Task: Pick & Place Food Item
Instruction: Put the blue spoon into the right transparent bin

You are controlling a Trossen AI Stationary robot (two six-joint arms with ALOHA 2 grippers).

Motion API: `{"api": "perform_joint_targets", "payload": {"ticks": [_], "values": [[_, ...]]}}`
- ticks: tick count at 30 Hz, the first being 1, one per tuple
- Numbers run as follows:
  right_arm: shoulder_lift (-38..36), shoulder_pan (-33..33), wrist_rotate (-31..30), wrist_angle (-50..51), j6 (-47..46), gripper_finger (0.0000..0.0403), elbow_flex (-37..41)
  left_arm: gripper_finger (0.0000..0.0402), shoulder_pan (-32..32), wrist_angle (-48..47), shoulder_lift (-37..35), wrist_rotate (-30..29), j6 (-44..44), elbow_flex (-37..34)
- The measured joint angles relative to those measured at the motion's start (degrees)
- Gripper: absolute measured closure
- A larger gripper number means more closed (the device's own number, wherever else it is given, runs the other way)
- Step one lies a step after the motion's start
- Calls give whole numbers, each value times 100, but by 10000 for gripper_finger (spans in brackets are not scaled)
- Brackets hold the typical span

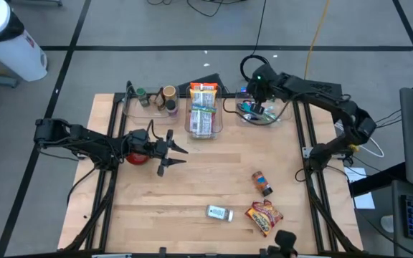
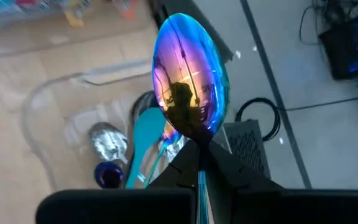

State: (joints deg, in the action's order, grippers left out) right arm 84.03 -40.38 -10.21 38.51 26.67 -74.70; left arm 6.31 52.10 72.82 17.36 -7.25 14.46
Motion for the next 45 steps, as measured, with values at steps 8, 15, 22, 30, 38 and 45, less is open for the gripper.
{"api": "perform_joint_targets", "payload": {"ticks": [8, 15, 22, 30, 38, 45], "values": [[898, -114, -2, -111, 148, 402, 2, 231, 0, -81, -2, -104, -4, 0], [1450, -206, -1, 55, 152, 402, 4, 231, 4, -118, 0, -199, -79, 0], [1845, -201, 6, 97, 150, 402, 4, 231, 4, -151, 0, -268, -100, 0], [2110, -201, 54, 160, 120, 400, 5, 231, 4, -153, -1, -270, -82, 0], [2107, -201, 149, 120, -54, 394, 7, 231, 4, -168, 0, -270, -82, 0], [2075, -193, 115, 26, -82, 345, 7, 231, 4, -166, -2, -271, -85, 0]]}}
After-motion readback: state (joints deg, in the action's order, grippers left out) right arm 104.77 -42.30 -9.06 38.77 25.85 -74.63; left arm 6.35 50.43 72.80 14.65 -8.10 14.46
